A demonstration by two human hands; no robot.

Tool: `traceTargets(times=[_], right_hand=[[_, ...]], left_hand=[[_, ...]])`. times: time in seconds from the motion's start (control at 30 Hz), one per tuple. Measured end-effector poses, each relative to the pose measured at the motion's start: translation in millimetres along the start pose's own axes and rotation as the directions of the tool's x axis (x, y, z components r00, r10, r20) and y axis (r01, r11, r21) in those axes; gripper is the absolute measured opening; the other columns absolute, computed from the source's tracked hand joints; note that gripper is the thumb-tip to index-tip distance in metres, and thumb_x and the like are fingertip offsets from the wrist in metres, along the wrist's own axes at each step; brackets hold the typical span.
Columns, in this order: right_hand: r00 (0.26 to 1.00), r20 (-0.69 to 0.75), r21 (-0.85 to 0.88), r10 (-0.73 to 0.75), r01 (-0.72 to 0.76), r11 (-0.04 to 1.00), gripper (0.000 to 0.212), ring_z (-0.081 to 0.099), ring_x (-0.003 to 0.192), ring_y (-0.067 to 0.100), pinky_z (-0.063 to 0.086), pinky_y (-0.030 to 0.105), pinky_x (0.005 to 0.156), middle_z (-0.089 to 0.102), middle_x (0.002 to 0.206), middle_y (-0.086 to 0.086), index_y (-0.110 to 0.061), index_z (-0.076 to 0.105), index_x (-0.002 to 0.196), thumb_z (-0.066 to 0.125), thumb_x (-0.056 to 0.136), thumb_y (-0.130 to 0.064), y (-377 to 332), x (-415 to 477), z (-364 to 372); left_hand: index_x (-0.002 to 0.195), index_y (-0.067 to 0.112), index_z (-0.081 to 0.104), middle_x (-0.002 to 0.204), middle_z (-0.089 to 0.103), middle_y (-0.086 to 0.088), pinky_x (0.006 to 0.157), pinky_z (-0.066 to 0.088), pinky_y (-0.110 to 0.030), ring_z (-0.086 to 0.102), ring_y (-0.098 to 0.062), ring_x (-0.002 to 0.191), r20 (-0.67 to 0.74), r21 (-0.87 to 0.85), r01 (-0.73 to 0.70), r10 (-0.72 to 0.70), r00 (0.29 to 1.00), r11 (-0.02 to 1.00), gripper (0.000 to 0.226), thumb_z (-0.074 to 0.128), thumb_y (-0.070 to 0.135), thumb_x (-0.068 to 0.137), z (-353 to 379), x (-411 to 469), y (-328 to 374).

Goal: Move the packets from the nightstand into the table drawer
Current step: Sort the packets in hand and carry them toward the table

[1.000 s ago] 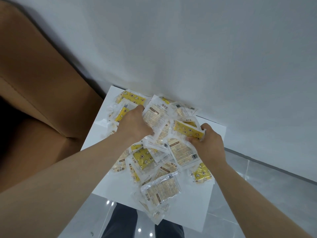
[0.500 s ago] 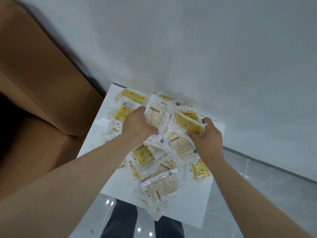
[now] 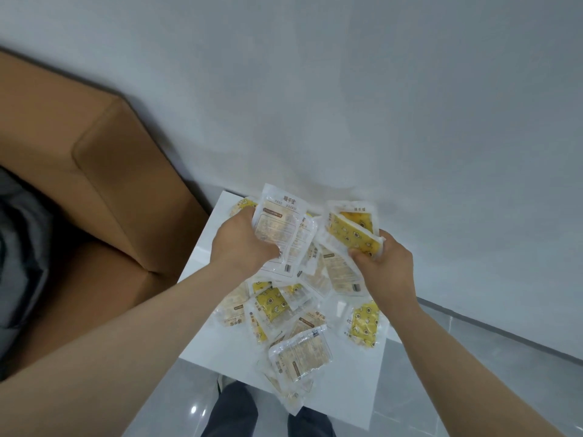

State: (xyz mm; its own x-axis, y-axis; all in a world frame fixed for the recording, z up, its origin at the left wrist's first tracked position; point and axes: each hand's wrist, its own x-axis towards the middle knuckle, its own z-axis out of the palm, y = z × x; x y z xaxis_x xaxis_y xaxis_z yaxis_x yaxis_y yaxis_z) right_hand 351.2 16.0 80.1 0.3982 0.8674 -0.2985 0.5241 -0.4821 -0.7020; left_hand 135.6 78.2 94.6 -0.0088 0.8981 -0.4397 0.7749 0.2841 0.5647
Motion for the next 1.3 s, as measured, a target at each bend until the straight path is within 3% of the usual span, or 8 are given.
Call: traceTargets(times=[0.07,0.2,0.3,0.43,0.63,0.87,1.0,1.3], right_hand=[[1.0,-0.004,0.017,-0.026,0.026,1.0,0.015,0.065,0.072,0.019,0.053,0.03,0.064,0.066,0.079,-0.003,-0.02,0.061,0.098,0.067,0.084,-0.017,-11.4,-6.1,-5.2],[0.998,-0.005,0.033,-0.062,0.062,0.998,0.02,0.064,0.069,0.016,0.05,0.022,0.058,0.066,0.077,-0.003,-0.013,0.064,0.103,0.068,0.084,-0.016,-32.1,-16.5,-17.8],[0.995,-0.005,0.022,-0.098,0.099,0.995,0.011,0.062,0.066,0.015,0.045,0.014,0.053,0.064,0.072,-0.006,-0.02,0.061,0.09,0.067,0.083,-0.013,-52.8,-26.0,-32.3],[0.991,-0.01,0.031,-0.132,0.133,0.991,0.014,0.064,0.066,0.015,0.047,0.017,0.052,0.065,0.072,-0.005,-0.023,0.061,0.085,0.067,0.082,-0.012,-82.1,-42.6,-53.4],[0.976,-0.01,0.014,-0.217,0.217,0.976,0.019,0.061,0.07,-0.004,0.047,0.013,0.058,0.063,0.075,-0.019,-0.024,0.064,0.094,0.069,0.081,-0.012,-131.0,-71.2,-92.3],[0.937,-0.086,-0.115,-0.34,0.329,0.937,0.014,0.057,0.063,-0.003,0.042,0.008,0.055,0.061,0.068,-0.014,-0.021,0.062,0.087,0.069,0.08,-0.011,-191.7,-109.7,-154.0],[0.909,-0.138,-0.211,-0.394,0.362,0.908,0.008,0.063,0.069,0.012,0.048,0.025,0.062,0.068,0.072,-0.002,-0.015,0.064,0.086,0.068,0.079,-0.014,-225.4,-131.2,-195.6],[0.83,-0.317,-0.253,-0.458,0.392,0.885,0.009,0.061,0.063,0.005,0.048,0.026,0.057,0.066,0.068,-0.005,-0.019,0.064,0.084,0.07,0.078,-0.015,-293.6,-187.5,-296.0]], left_hand=[[0.102,0.025,0.05,0.092,0.061,0.007,0.065,0.05,-0.03,0.059,-0.017,0.084,-0.006,-0.004,-0.005,0.005,1.0,1.0,0.045,0.08,0.024,0.068,-9.7,-6.5,1.5],[0.102,0.025,0.052,0.089,0.061,0.008,0.063,0.049,-0.028,0.059,-0.015,0.083,-0.016,-0.058,-0.017,0.016,1.0,0.998,0.045,0.081,0.023,0.067,-27.2,-20.2,6.2],[0.105,0.024,0.056,0.093,0.063,0.011,0.061,0.046,-0.022,0.06,-0.013,0.085,-0.034,-0.104,-0.045,0.041,0.999,0.994,0.045,0.08,0.022,0.067,-45.3,-31.4,12.1],[0.104,0.022,0.058,0.092,0.065,0.009,0.069,0.053,-0.031,0.062,-0.013,0.084,-0.059,-0.093,-0.067,0.061,0.996,0.993,0.044,0.079,0.023,0.066,-73.5,-48.4,24.6],[0.095,0.016,0.053,0.08,0.066,-0.003,0.065,0.054,-0.043,0.062,-0.024,0.074,-0.095,-0.007,-0.165,0.163,0.982,0.986,0.041,0.076,0.027,0.063,-120.6,-82.0,51.3],[0.092,0.019,0.054,0.075,0.065,0.003,0.061,0.053,-0.041,0.061,-0.018,0.067,-0.145,0.043,-0.291,0.294,0.945,0.956,0.034,0.073,0.025,0.064,-187.0,-123.0,88.2],[0.092,0.021,0.053,0.076,0.064,0.004,0.061,0.052,-0.042,0.06,-0.016,0.069,-0.193,0.041,-0.379,0.379,0.905,0.925,0.034,0.073,0.026,0.064,-223.0,-146.7,116.4],[0.098,0.026,0.054,0.081,0.064,0.009,0.065,0.05,-0.035,0.06,-0.017,0.077,-0.226,0.091,-0.652,0.653,0.723,0.753,0.04,0.074,0.029,0.064,-291.1,-188.7,201.0]])
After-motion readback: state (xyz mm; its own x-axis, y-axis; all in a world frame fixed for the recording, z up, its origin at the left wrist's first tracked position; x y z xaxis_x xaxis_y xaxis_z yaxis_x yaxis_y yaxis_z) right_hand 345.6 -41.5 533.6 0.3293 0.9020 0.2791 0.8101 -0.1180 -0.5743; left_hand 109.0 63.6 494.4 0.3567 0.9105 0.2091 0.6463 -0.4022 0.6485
